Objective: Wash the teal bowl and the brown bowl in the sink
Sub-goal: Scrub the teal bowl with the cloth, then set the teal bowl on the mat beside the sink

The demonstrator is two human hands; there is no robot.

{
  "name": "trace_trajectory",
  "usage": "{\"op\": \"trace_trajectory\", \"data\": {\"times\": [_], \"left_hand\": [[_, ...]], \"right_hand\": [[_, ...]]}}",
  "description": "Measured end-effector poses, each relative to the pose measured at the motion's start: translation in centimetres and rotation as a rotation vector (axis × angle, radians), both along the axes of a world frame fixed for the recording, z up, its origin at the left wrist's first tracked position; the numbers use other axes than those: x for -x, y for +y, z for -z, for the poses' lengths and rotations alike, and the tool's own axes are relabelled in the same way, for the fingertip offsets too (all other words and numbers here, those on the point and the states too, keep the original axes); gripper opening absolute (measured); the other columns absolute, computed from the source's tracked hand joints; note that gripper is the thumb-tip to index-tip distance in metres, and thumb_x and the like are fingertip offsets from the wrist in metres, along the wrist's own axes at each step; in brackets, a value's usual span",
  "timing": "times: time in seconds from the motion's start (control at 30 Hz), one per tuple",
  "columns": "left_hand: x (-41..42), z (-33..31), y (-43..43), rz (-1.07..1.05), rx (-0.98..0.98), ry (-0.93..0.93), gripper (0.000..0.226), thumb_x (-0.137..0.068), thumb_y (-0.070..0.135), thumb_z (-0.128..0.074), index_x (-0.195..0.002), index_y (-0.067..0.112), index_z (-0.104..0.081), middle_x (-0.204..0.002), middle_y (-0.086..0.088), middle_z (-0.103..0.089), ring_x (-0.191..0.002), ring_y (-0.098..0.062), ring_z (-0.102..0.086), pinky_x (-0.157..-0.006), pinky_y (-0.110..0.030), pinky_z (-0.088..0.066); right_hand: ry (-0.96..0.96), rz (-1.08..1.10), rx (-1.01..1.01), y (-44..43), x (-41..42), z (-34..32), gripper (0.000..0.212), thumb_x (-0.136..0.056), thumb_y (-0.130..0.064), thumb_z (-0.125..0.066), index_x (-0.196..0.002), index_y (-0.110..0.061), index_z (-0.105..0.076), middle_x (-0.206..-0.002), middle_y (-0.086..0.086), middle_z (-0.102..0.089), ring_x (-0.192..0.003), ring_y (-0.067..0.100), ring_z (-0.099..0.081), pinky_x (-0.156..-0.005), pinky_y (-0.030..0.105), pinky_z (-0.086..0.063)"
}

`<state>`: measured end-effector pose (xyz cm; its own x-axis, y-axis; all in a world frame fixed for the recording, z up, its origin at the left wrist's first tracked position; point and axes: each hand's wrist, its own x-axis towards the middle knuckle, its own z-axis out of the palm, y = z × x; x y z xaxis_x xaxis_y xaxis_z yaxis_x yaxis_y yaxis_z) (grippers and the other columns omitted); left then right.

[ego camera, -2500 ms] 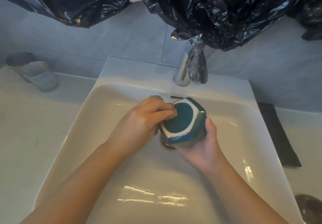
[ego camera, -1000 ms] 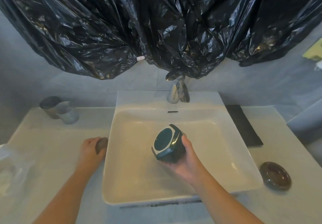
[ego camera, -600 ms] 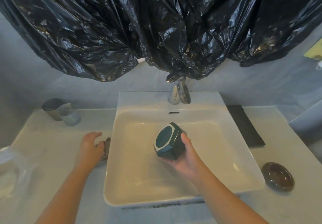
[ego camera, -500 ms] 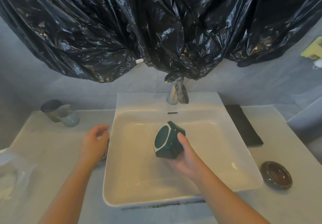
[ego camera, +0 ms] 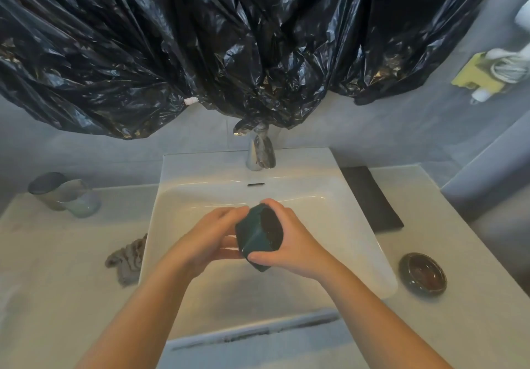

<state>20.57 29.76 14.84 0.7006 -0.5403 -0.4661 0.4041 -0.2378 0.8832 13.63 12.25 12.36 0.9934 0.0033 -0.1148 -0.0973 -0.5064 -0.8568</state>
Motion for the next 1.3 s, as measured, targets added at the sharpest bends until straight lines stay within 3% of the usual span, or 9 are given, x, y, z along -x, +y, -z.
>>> {"op": "trace_trajectory", "data": {"times": [0.13, 0.23, 0.33, 0.53, 0.63, 0.73, 0.97, 1.17, 1.3], "left_hand": [[0.6, 0.6, -3.7, -0.054, -0.08, 0.029, 0.07, -0.081, 0.04, -0.073, -0.136, 0.01, -0.042, -0.115, -0.011, -0.067, -0.095, -0.025, -0.071, -0.076, -0.041, -0.06], [1.1, 1.0, -6.9, -0.053, -0.108, 0.013, 0.035, -0.087, 0.027, -0.068, -0.117, 0.011, -0.059, -0.103, -0.011, -0.072, -0.091, -0.026, -0.071, -0.077, -0.042, -0.06], [1.8, 1.5, -9.8, -0.092, -0.052, 0.026, 0.008, -0.091, 0.018, -0.061, -0.096, 0.017, -0.068, -0.094, -0.008, -0.074, -0.084, -0.021, -0.072, -0.069, -0.035, -0.06], [1.5, 2.1, -16.8, -0.14, 0.116, 0.078, 0.026, -0.089, 0.009, -0.055, -0.112, 0.011, -0.068, -0.11, -0.016, -0.07, -0.095, -0.026, -0.07, -0.077, -0.041, -0.058], [0.7, 1.8, -21.6, -0.129, 0.216, 0.119, 0.036, -0.079, 0.015, -0.059, -0.113, 0.008, -0.066, -0.109, -0.015, -0.068, -0.094, -0.025, -0.069, -0.077, -0.039, -0.057], [-0.6, 1.5, -27.1, -0.123, 0.219, 0.124, 0.021, -0.092, 0.014, -0.054, -0.108, 0.011, -0.067, -0.107, -0.01, -0.068, -0.094, -0.024, -0.068, -0.078, -0.038, -0.057], [-5.3, 4.6, -39.4, -0.243, 0.058, 0.078, 0.027, -0.094, 0.025, -0.059, -0.113, 0.006, -0.056, -0.111, -0.015, -0.065, -0.094, -0.024, -0.066, -0.072, -0.042, -0.06], [-7.6, 10.1, -45.3, -0.473, -0.199, 0.024, 0.02, -0.096, 0.028, -0.053, -0.106, 0.013, -0.061, -0.109, -0.012, -0.062, -0.102, -0.032, -0.059, -0.084, -0.051, -0.056], [-9.2, 12.9, -46.5, -0.522, -0.312, -0.045, 0.032, -0.097, 0.03, -0.049, -0.12, 0.012, -0.061, -0.118, -0.014, -0.061, -0.112, -0.033, -0.055, -0.093, -0.046, -0.051]], "right_hand": [[-0.04, -0.039, 0.187, -2.5, 0.4, -0.7, 0.088, -0.064, -0.048, -0.084, -0.134, -0.047, -0.03, -0.134, -0.008, -0.039, -0.121, 0.01, -0.041, -0.096, 0.026, -0.05], [0.012, -0.082, 0.256, -5.4, 0.7, -0.7, 0.094, -0.067, -0.05, -0.083, -0.14, -0.048, -0.025, -0.14, -0.008, -0.037, -0.126, 0.012, -0.04, -0.1, 0.029, -0.049], [0.165, -0.01, -0.036, -10.1, 1.2, -1.2, 0.099, -0.073, -0.049, -0.08, -0.149, -0.051, -0.016, -0.149, -0.011, -0.033, -0.136, 0.013, -0.037, -0.11, 0.037, -0.041], [0.364, 0.208, -0.386, -21.6, 1.7, -0.3, 0.054, -0.085, -0.047, -0.066, -0.134, -0.028, -0.055, -0.115, 0.001, -0.073, -0.106, 0.018, -0.069, -0.08, 0.028, -0.046], [0.365, 0.238, -0.478, -26.1, 1.0, 0.0, 0.033, -0.09, -0.042, -0.063, -0.121, -0.031, -0.062, -0.108, 0.001, -0.076, -0.102, 0.019, -0.071, -0.083, 0.031, -0.047], [0.336, 0.333, -0.589, -30.8, -0.2, 0.4, 0.015, -0.097, -0.031, -0.058, -0.109, -0.029, -0.065, -0.096, 0.002, -0.076, -0.091, 0.02, -0.069, -0.081, 0.031, -0.048], [0.351, 0.563, -0.659, -39.7, -3.7, 3.7, 0.008, -0.095, -0.025, -0.06, -0.102, -0.021, -0.063, -0.087, 0.005, -0.078, -0.09, 0.023, -0.07, -0.077, 0.033, -0.045], [0.376, 0.623, -0.556, -42.4, -7.5, 7.7, 0.011, -0.096, -0.024, -0.062, -0.101, -0.014, -0.064, -0.092, 0.008, -0.074, -0.086, 0.022, -0.069, -0.072, 0.029, -0.049], [0.376, 0.657, -0.504, -43.1, -10.5, 11.2, 0.009, -0.094, -0.026, -0.064, -0.099, -0.019, -0.063, -0.097, 0.006, -0.071, -0.088, 0.022, -0.069, -0.071, 0.027, -0.052]]}}
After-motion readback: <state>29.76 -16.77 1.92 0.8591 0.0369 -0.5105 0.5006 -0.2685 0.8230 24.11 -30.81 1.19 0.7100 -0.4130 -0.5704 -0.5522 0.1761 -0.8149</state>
